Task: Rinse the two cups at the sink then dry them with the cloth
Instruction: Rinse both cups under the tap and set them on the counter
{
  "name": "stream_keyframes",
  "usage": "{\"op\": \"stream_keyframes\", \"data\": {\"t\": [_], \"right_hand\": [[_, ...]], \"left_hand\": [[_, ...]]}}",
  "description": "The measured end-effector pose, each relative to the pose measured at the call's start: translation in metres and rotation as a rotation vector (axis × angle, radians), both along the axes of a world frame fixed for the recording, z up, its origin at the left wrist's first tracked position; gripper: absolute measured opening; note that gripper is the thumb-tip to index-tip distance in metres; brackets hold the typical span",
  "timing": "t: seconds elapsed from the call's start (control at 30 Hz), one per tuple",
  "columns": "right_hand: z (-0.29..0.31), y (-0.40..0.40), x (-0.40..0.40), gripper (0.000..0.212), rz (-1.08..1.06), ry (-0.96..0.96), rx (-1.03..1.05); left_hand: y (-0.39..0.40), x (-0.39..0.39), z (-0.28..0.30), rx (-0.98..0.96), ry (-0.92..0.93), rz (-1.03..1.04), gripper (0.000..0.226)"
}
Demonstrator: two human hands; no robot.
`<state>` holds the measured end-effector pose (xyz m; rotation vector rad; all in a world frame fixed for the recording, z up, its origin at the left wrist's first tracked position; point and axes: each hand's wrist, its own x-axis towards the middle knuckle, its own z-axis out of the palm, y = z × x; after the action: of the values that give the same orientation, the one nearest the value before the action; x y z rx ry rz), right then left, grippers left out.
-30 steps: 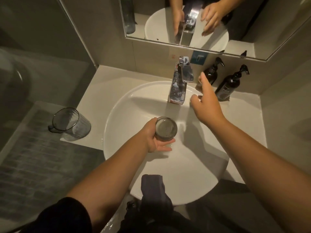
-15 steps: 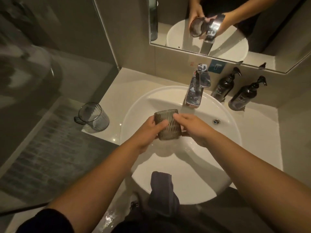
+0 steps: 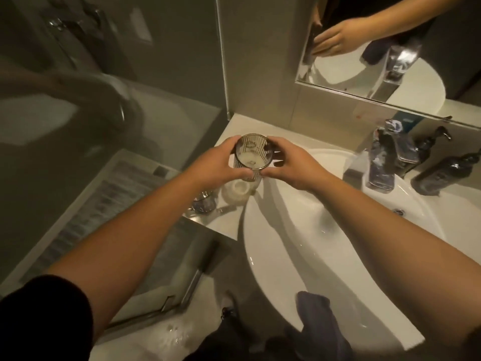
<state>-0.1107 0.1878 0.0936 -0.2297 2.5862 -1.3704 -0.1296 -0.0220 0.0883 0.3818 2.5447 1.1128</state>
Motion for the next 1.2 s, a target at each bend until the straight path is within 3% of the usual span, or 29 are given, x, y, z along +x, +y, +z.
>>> {"op": "stream_keyframes", "data": {"t": [0.3,0.67,0.8,0.87,0.93,1.03,1.2], "right_hand": [[-0.05,-0.039,-0.056,0.083,0.094,-0.05,0.312],[-0.067,-0.045,-0.065,0.062,0.109,-0.06,0.476],[-0.059,-0.046,-0.063,0.06,0.134,-0.098,0.514],[-0.05,-0.045,-0.059,0.068,0.158,-0.091,0.57],[-0.039,-0.042,-0.052,0.073,0.174,-0.024,0.662],[-0.026,-0.038,-0.035,0.065,0.175,0.174,0.721],[-0.027,-0.06,0.009,0.06,0.262,0.383,0.629]], "left_hand": [[-0.027,-0.063,-0.036,-0.336,-0.038,-0.163,0.089],[-0.023,-0.082,-0.053,-0.531,-0.041,-0.269,0.077],[-0.024,-0.081,-0.051,-0.549,-0.073,-0.265,0.096],[-0.027,-0.074,-0.044,-0.593,0.003,-0.26,0.11],[-0.032,-0.062,-0.035,-0.632,0.124,-0.213,0.104],[-0.047,-0.035,-0.025,-0.586,0.263,-0.083,0.08],[-0.087,0.029,-0.034,-0.417,0.231,0.127,0.062]]}}
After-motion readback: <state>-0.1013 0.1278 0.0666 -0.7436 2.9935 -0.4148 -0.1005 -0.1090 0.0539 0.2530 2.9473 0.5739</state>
